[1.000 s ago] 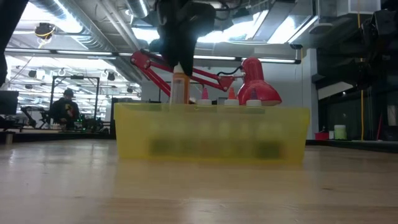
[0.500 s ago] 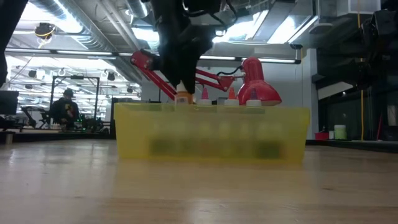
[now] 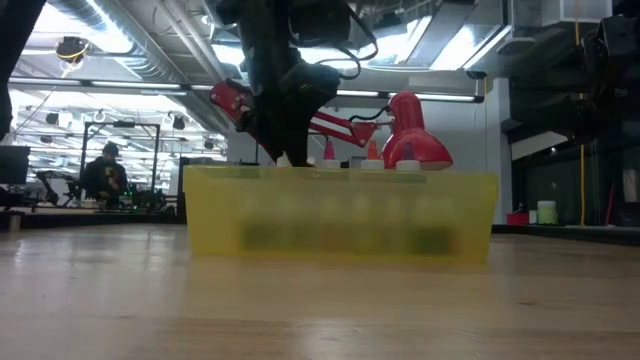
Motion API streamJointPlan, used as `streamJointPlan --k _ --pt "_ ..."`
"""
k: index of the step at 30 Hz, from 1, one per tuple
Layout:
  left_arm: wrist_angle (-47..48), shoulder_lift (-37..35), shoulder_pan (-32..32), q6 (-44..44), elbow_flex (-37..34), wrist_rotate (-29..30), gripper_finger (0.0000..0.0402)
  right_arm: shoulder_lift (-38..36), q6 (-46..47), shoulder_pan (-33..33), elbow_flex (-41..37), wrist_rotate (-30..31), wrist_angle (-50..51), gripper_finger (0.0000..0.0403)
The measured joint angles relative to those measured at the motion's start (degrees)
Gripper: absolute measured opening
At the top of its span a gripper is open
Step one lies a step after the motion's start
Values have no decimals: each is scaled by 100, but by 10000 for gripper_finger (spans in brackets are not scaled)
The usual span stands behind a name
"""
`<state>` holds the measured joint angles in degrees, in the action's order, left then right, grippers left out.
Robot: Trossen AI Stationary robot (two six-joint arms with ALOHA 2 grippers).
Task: Pick & Place food coloring
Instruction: Put the big yellow food bottle into the yellow bin, then put the big blue food bottle into the yellow bin
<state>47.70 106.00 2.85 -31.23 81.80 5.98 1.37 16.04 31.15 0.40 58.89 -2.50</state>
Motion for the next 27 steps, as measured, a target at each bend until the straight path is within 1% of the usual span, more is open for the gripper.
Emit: streamJointPlan --k 5,17,19,23,27 --pt "-19 0 7 50 0 81 128 0 -1 1 1 1 0 347" --pt "36 -50 37 192 33 97 181 0 -1 -2 1 1 0 347" --pt "46 -119 39 237 58 106 191 0 -1 0 0 1 0 347" --pt "23 -279 -40 269 109 366 216 0 -1 -1 1 1 0 347" --pt "-272 -752 -63 92 -83 512 243 0 -1 1 1 1 0 347"
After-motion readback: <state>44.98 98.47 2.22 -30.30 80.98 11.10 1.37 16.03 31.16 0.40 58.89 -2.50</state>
